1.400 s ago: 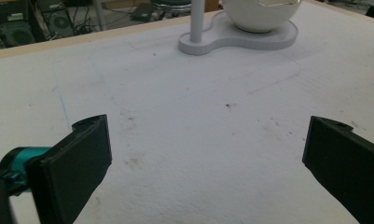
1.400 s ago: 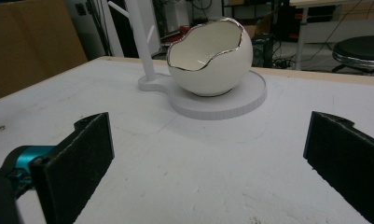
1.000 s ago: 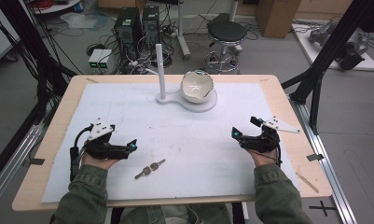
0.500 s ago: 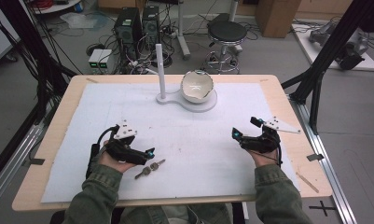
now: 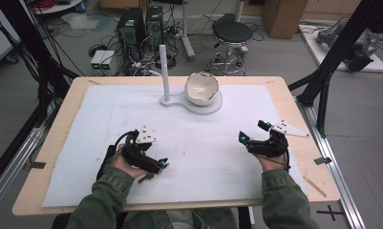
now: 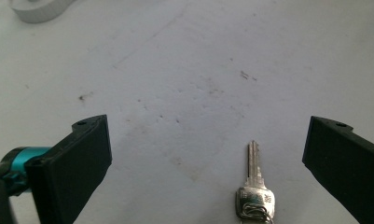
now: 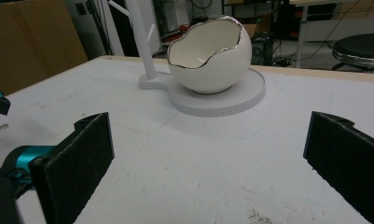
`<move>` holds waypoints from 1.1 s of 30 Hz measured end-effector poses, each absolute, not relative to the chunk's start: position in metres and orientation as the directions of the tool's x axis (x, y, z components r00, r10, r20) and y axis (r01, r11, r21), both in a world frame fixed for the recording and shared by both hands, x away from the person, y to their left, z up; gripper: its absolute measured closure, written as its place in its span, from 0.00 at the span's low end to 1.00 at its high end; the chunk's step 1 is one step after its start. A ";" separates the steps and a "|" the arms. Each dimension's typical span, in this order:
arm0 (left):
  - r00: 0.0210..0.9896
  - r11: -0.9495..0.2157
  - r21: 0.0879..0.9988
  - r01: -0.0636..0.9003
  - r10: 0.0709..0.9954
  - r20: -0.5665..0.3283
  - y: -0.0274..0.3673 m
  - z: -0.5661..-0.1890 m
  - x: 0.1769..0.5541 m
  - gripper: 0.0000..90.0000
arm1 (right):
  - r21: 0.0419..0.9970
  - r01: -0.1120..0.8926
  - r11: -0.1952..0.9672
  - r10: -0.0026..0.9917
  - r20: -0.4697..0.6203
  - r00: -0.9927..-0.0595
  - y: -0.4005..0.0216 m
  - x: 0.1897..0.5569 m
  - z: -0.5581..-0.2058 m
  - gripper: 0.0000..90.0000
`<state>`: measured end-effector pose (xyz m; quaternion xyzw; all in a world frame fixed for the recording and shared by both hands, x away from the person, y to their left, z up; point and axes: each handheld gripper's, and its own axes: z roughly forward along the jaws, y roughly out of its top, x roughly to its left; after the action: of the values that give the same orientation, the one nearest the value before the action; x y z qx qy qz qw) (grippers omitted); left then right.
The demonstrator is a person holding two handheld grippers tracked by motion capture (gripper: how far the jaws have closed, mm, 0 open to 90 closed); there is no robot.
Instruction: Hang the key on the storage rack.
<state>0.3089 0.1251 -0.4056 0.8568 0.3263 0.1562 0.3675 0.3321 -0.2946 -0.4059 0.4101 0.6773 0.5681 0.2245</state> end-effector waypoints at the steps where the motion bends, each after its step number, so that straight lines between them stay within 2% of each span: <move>1: 0.750 -0.539 0.710 0.453 0.661 0.024 0.121 -0.409 0.310 0.02 | 0.955 0.295 0.019 0.812 0.157 -0.562 -0.295 0.332 -0.406 0.01; 10: 0.767 -0.610 0.619 0.495 0.641 0.019 0.108 -0.424 0.317 0.02 | 0.956 0.292 0.013 0.819 0.157 -0.552 -0.299 0.329 -0.406 0.01; 17: 0.766 -0.627 0.583 0.516 0.643 0.013 0.106 -0.429 0.320 0.03 | 0.955 0.296 0.010 0.821 0.161 -0.548 -0.300 0.328 -0.406 0.01; 26: 0.796 -0.663 0.550 0.508 0.605 -0.007 0.103 -0.429 0.318 0.22 | 0.956 0.293 0.016 0.817 0.156 -0.556 -0.300 0.329 -0.407 0.01; 33: 0.811 -0.692 0.534 0.487 0.585 0.019 0.093 -0.423 0.311 0.49 | 0.957 0.291 0.015 0.815 0.157 -0.557 -0.300 0.329 -0.407 0.01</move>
<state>0.3113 0.0930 -0.4226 0.9149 0.2928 0.0943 0.2614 0.3289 -0.3004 -0.4066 0.4105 0.6740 0.5694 0.2301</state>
